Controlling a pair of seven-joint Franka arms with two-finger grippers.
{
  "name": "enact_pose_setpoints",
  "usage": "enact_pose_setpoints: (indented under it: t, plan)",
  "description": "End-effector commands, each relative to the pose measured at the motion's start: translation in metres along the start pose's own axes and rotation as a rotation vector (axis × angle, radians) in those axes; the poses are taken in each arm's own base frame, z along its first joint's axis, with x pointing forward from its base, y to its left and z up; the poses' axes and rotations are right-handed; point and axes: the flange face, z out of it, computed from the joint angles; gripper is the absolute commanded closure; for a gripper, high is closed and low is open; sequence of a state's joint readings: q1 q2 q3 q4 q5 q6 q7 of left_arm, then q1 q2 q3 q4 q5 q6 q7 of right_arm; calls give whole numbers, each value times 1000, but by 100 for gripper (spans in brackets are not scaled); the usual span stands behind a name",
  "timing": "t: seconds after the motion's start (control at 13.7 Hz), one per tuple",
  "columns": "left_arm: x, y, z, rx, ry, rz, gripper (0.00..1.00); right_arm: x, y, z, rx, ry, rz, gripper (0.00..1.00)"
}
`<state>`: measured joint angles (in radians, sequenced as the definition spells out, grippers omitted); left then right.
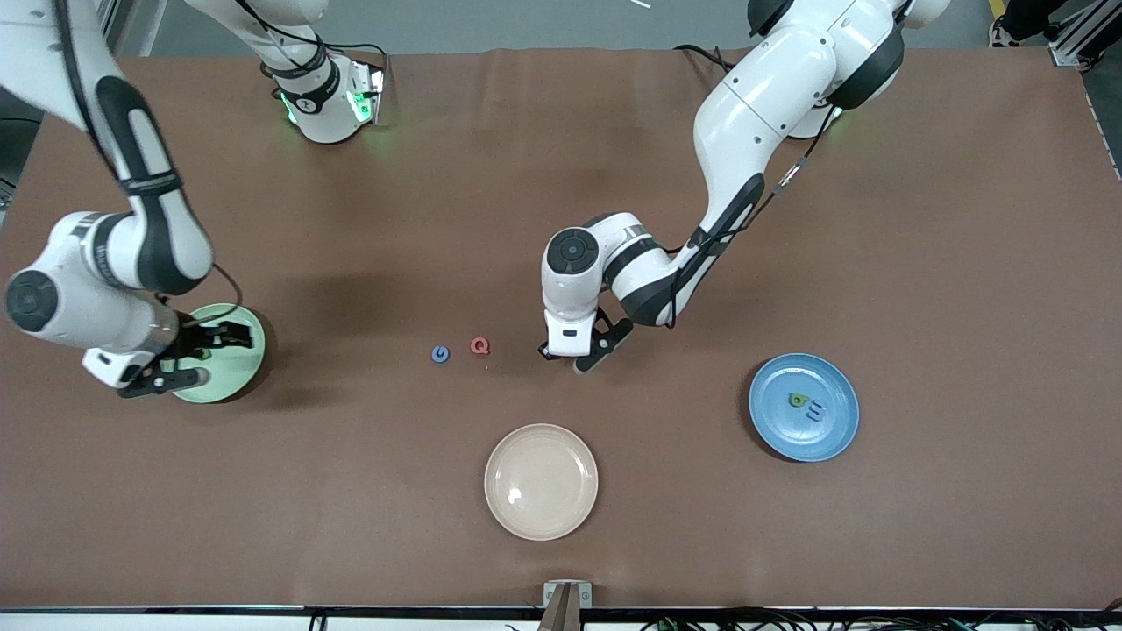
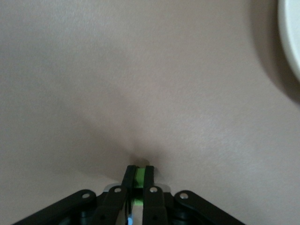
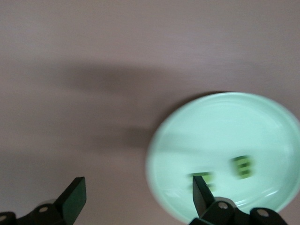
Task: Sort upper and lower case letters into plates
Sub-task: 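Move the right gripper to the blue G while the left gripper carries green letter, then grasp the blue G with the right gripper while the left gripper reaches blue x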
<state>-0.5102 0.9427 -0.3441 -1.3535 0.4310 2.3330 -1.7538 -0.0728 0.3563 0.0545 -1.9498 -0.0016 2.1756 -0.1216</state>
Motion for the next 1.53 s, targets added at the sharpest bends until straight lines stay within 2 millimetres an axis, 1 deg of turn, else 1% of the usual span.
enact_pose_setpoints:
  t: [0.0, 0.07, 0.15, 0.22, 0.29, 0.36, 0.44, 0.51, 0.58, 0.66, 0.8, 0.95, 1.02, 1.09, 1.17, 1.24, 1.31, 1.46]
  plan:
    - [47, 5, -27, -31, 21, -57, 100, -5, -94, 1, -14, -4, 156, 0]
    - [78, 2, -38, -27, 33, -94, 100, -6, -125, 4, -19, 0, 214, 0]
    - [96, -2, -44, -14, 42, -113, 100, -6, -150, 5, -11, 12, 256, 0]
    - [118, -8, -52, 9, 58, -131, 100, -7, -175, 5, 26, 27, 293, 0]
    - [149, -20, -55, 55, 75, -149, 100, -7, -197, 9, 64, 46, 313, 0]
    - [180, -37, -57, 113, 80, -118, 100, -6, -218, 20, 83, 62, 327, 0]
    - [204, -50, -60, 144, 77, -60, 100, -5, -230, 31, 87, 73, 345, 0]
    - [237, -67, -67, 161, 76, -26, 100, -6, -241, 41, 89, 79, 363, 0]
    - [264, -85, -65, 177, 63, 5, 100, -6, -249, 50, 90, 82, 380, 0]
    - [281, -99, -61, 189, 34, 54, 100, -7, -257, 58, 90, 87, 387, 0]
    - [323, -136, -50, 212, -15, 113, 99, -6, -266, 70, 95, 100, 399, 0]
    - [347, -167, -36, 239, -52, 170, 97, -6, -276, 82, 98, 108, 419, 1]
    - [358, -179, -32, 248, -64, 188, 88, -7, -282, 86, 95, 105, 417, 3]
    - [361, -186, -27, 253, -72, 199, 50, -7, -287, 89, 90, 105, 407, 9]
    - [361, -186, -26, 253, -73, 194, 1, -6, -287, 90, 87, 105, 405, 13]
    - [360, -185, -27, 253, -71, 183, 0, -5, -286, 95, 81, 100, 406, 17]
    - [353, -180, -30, 247, -77, 184, 0, -3, -288, 98, 81, 100, 402, 20]
    - [327, -160, -40, 215, -89, 134, 0, -1, -298, 107, 75, 94, 401, 24]
